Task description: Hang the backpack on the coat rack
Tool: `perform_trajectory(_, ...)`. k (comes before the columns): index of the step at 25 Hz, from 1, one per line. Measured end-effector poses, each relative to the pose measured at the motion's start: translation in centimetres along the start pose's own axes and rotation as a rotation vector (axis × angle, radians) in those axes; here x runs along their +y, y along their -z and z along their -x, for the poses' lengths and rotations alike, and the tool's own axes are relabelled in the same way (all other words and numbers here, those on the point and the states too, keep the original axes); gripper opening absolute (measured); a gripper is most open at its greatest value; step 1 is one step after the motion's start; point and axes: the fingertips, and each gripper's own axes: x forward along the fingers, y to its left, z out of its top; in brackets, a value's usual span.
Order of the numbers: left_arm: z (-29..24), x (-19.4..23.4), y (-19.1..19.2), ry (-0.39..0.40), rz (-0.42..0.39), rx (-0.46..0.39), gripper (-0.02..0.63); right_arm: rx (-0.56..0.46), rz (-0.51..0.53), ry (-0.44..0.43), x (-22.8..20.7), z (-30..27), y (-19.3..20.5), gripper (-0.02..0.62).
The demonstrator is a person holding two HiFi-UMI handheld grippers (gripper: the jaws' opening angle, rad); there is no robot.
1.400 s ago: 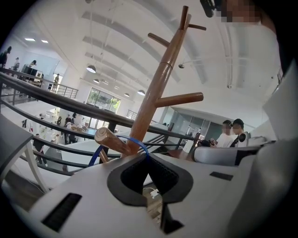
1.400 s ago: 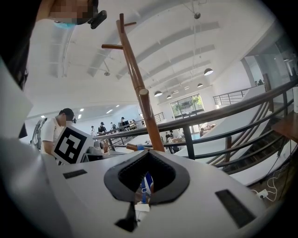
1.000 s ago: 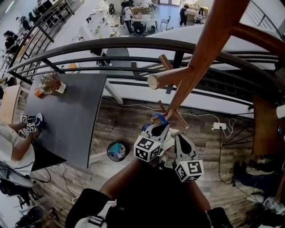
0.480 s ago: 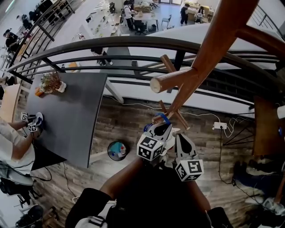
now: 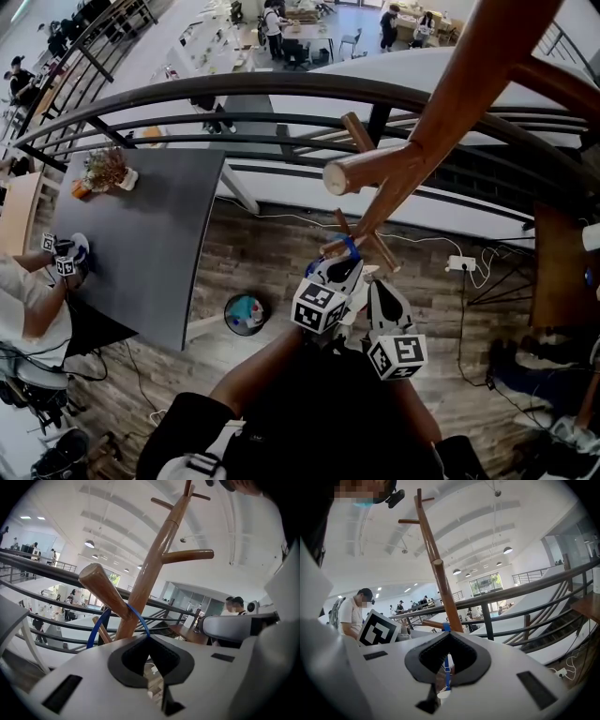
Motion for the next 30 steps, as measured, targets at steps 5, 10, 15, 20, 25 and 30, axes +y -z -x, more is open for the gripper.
perform_trajectory(5, -0.4, 0.1, 0.2, 0.004, 0.001, 0.005, 0.011, 0.003, 0.000, 0.006, -0.1, 0.1, -0.2, 0.012)
perform_trajectory(10, -0.4, 0.4, 0.6, -0.005, 0.006, 0.007, 0.011, 0.001, 0.004, 0.007, -0.2, 0.3, 0.1, 0.012)
perform_trajectory(15, -0.5, 0.7, 0.7, -0.017, 0.012, 0.003, 0.011, 0.005, 0.000, 0.007, -0.2, 0.4, 0.3, 0.012)
perform_trajectory(20, -0.7, 1.1, 1.4, -0.033, 0.022, 0.016, 0.011, 0.008, 0.000, 0.006, -0.3, 0.7, 0.4, 0.012)
perform_trajectory(25, -0.7, 2.0, 1.9, -0.055, 0.040, 0.022, 0.011, 0.011, 0.000, 0.006, -0.2, 0.7, 0.3, 0.012)
perform_trajectory(30, -0.7, 2.4, 2.8, -0.064, 0.054, 0.042, 0.011, 0.012, -0.003, 0.008, -0.1, 0.8, 0.3, 0.012)
